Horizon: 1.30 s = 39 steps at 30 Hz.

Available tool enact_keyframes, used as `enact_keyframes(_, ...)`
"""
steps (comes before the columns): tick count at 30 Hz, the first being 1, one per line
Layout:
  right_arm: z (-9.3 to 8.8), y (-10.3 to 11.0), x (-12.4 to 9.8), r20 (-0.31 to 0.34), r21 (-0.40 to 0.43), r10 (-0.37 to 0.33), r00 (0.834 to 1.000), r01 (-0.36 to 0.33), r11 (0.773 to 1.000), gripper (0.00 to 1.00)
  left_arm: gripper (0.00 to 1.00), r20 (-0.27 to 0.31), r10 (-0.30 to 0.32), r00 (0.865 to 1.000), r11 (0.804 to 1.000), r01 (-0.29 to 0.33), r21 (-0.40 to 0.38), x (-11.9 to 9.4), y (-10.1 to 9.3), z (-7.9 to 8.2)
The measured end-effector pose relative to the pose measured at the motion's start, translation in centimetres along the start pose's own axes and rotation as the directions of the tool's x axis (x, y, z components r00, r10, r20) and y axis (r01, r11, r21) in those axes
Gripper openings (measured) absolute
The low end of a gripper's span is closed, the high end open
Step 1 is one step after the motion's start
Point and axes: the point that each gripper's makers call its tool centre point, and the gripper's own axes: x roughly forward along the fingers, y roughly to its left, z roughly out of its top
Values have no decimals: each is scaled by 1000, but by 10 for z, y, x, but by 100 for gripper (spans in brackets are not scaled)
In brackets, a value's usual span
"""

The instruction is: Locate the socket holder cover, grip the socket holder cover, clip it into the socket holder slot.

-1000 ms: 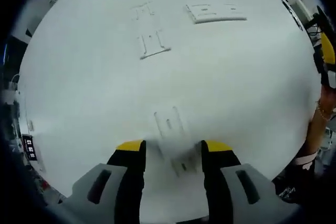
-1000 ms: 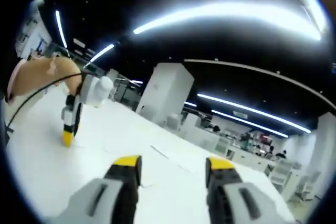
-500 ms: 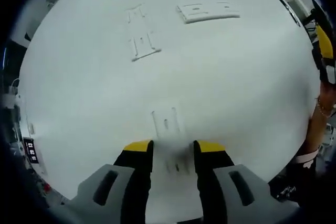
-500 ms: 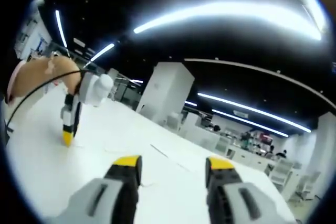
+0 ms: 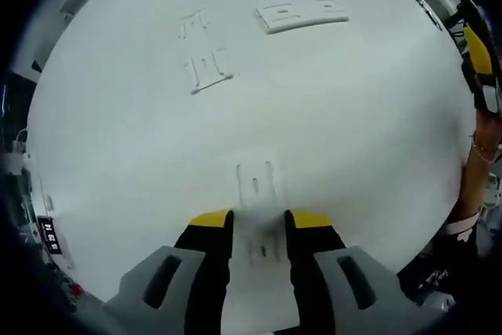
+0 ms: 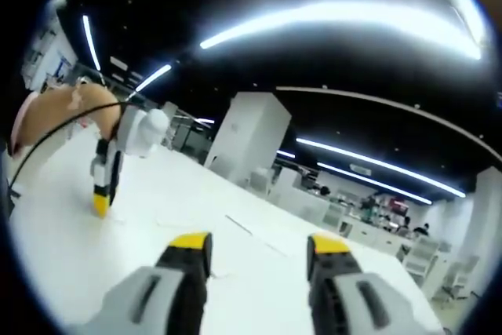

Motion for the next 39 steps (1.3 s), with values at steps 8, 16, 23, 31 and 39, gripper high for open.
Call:
enact_keyframes(8,-3,1,0,-10,11,6,1000,-6,1000,50,27,-5,-1,1000,1000,1,2,-1,0,2)
enact_keyframes(16,-4,1,0,-13,19,11,1000,-10,1000,50,27,-6,4,1000,1000,-4,-7,-1,-2,-1)
enact_keyframes(23,-4,1,-1,-12,32,19,1000,-19,999,50,27,-16,8,1000,1000,-8,-2,-1,-4,-2)
enact_keyframes(31,-6,2,1,-24,18,20,1000,-20,1000,49,27,-13,-4,1000,999,4,34,-1,-5,-5)
enact_keyframes(39,-6,-2,0,-19,25,14,1000,-13,1000,48,27,-29,-8,1000,997,10,78,-1,-2,5)
